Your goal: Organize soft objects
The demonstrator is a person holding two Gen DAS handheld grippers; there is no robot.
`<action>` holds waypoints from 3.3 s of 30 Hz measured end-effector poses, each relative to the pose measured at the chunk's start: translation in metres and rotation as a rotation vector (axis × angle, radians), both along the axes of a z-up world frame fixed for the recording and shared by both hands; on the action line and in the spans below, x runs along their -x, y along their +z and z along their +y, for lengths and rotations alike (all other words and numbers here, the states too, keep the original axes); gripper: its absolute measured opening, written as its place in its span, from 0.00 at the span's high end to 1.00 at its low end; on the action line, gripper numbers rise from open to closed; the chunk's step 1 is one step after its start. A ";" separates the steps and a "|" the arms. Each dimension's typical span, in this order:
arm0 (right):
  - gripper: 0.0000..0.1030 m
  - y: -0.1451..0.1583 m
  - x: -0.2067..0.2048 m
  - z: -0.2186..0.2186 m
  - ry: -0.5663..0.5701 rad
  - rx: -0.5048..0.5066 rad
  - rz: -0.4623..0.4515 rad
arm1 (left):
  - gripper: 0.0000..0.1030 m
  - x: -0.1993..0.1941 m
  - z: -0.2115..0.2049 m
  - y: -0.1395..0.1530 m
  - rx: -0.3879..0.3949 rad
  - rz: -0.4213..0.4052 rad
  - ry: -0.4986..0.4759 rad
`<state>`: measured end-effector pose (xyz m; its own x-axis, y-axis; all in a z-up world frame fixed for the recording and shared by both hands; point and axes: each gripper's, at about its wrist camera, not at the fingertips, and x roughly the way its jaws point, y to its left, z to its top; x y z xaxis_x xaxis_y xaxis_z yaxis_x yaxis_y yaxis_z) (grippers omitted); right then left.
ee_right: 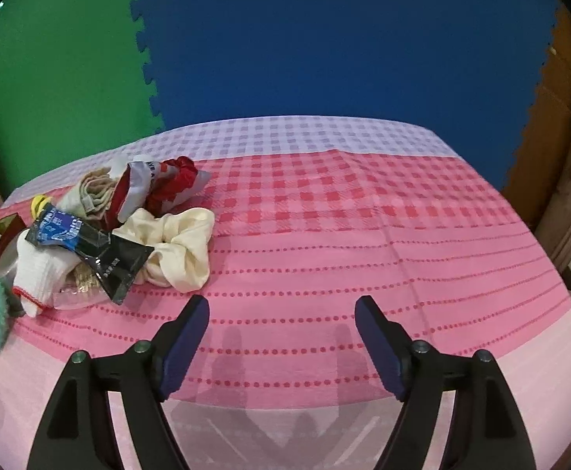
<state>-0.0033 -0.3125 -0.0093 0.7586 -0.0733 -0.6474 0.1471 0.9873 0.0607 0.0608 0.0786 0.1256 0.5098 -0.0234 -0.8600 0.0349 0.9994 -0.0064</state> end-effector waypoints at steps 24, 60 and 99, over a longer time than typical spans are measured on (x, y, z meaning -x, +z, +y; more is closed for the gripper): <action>0.23 0.003 0.004 -0.003 0.079 -0.107 -0.055 | 0.07 -0.211 -0.029 -0.040 0.057 0.245 -0.033; 0.23 0.004 0.002 -0.003 0.195 -0.186 -0.059 | 0.76 -0.114 -0.016 -0.009 0.345 0.052 0.004; 0.74 0.058 0.006 0.081 0.694 -0.345 0.078 | 0.72 0.040 0.076 -0.012 0.370 0.039 0.198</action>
<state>-0.0092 -0.2318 0.0489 0.5087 0.6167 -0.6008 -0.4808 0.7823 0.3960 0.0207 0.1551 0.1136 0.5032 -0.2392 -0.8304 -0.1653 0.9166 -0.3641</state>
